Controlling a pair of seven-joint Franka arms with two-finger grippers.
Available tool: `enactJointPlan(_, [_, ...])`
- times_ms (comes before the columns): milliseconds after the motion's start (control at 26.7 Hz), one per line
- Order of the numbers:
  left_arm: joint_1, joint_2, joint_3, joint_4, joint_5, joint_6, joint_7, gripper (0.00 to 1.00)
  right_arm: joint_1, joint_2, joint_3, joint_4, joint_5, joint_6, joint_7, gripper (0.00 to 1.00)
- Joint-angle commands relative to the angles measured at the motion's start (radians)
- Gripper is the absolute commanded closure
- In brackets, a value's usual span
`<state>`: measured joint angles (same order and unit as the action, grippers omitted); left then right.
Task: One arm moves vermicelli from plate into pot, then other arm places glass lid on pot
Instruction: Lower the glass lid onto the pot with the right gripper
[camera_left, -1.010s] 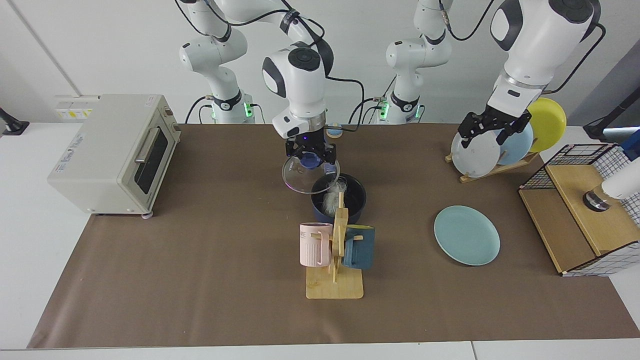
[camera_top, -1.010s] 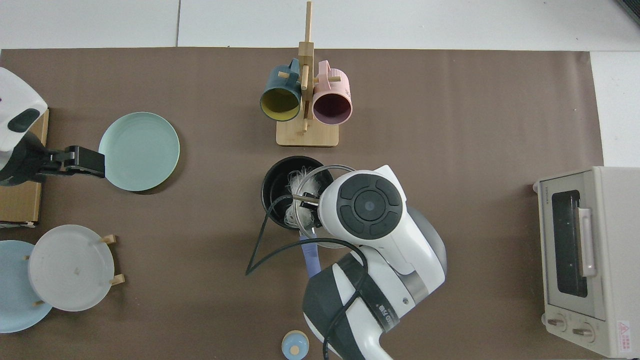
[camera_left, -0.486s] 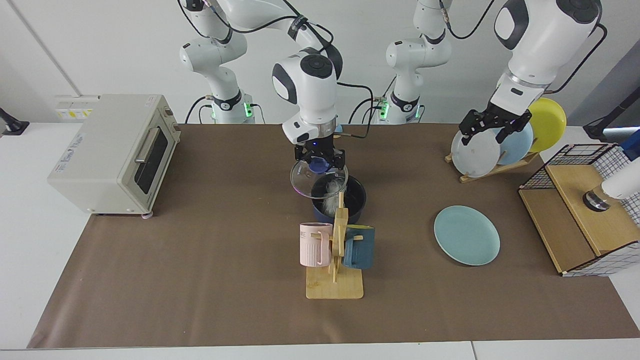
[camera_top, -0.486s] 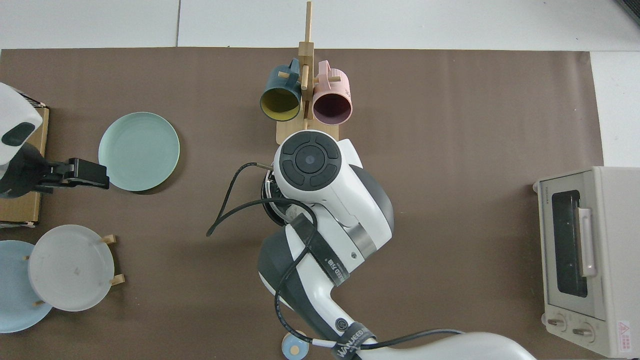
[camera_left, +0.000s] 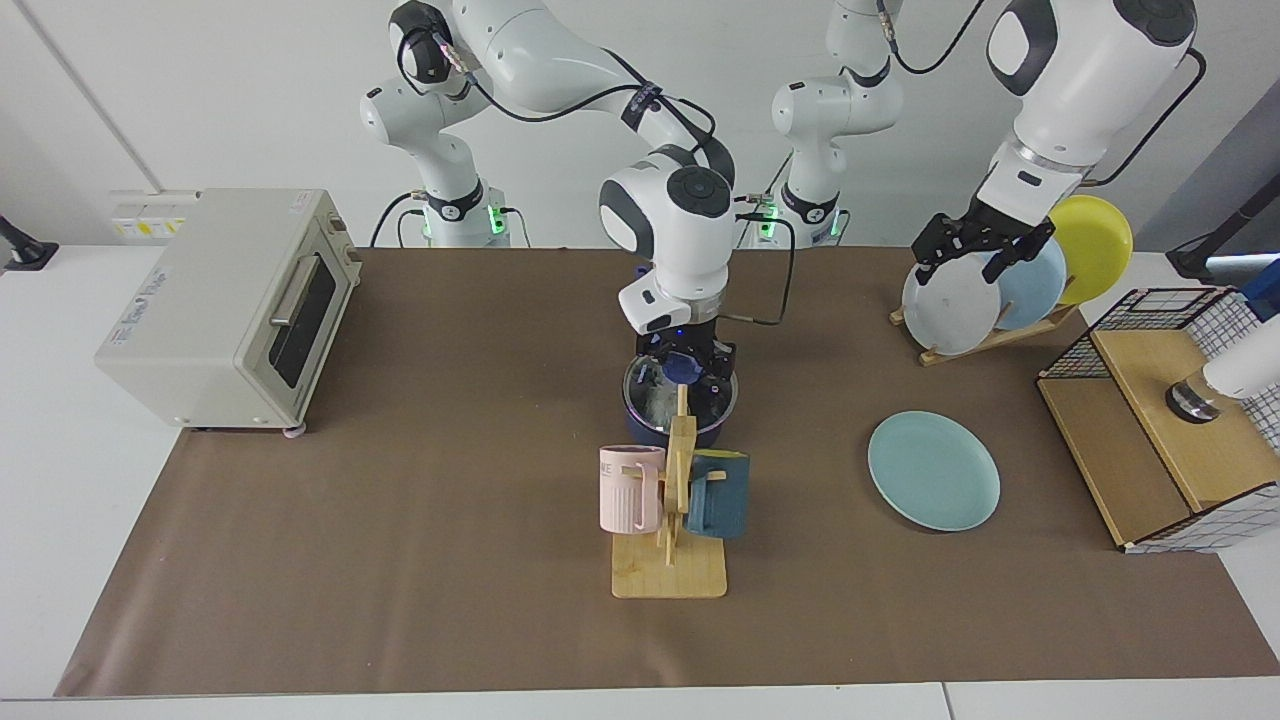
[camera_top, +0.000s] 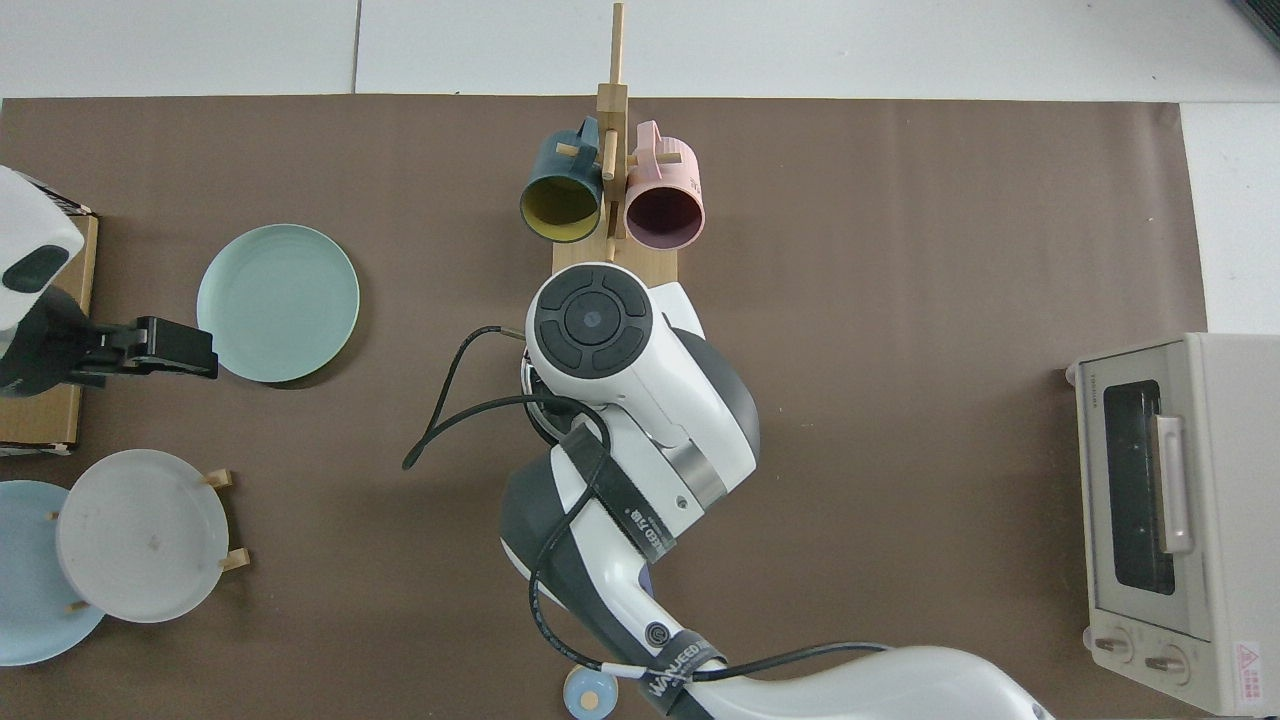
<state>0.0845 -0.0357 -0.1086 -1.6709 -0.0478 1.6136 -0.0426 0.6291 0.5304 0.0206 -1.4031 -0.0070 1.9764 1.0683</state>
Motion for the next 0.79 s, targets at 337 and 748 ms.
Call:
enactJointPlan(337, [-0.005, -0.027, 0.004, -0.030, -0.006, 0.006, 0.006, 0.00, 0.007, 0.000, -0.002, -0.042, -0.033, 0.038, 0.030, 0.98])
enactJointPlan(748, [-0.003, -0.026, 0.004, -0.026, -0.006, 0.006, 0.006, 0.00, 0.021, -0.024, 0.001, -0.088, -0.027, 0.045, 0.033, 0.98])
